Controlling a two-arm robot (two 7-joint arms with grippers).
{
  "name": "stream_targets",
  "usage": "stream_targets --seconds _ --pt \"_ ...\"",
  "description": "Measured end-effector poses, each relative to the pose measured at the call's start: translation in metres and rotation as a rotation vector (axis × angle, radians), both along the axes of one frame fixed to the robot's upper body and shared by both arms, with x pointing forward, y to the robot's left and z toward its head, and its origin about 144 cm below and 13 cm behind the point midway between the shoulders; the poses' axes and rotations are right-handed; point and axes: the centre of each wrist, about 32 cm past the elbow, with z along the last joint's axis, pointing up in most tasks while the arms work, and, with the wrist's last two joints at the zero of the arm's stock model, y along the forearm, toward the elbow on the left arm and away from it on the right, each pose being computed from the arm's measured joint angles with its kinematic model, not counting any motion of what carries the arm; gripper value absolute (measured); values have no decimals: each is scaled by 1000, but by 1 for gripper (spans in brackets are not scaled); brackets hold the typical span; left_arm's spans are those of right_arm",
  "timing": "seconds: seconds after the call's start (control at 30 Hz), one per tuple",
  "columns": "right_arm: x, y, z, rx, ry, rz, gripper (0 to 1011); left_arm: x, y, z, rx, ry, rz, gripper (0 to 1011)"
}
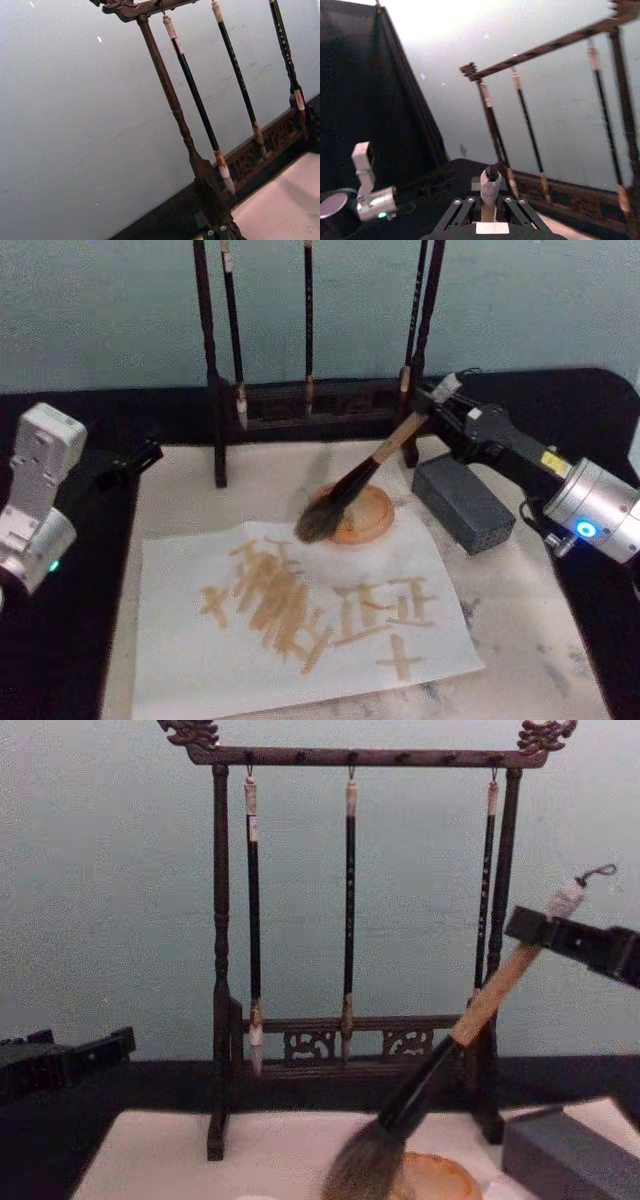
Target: Pick up the brush from the inkstone, write on the paper, then place the brush back to its original position.
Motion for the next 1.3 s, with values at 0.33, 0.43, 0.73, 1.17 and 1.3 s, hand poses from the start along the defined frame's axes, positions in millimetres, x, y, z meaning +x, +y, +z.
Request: stream_targets --seconds 0.33,0.43,0.73,1.17,1.3 --pt "-14 22 13 -91 -80 54 166 0 0 0 0 0 0 1002" --pt "-17 30 13 -107 -92 74 166 0 0 0 0 0 0 1002" --pt "-20 49 0 -130 -97 109 166 0 0 0 0 0 0 1002" --pt "-25 58 -29 -121 -66 94 166 0 0 0 0 0 0 1002" --pt "-26 56 -35 -109 -50 88 166 0 0 0 0 0 0 1002"
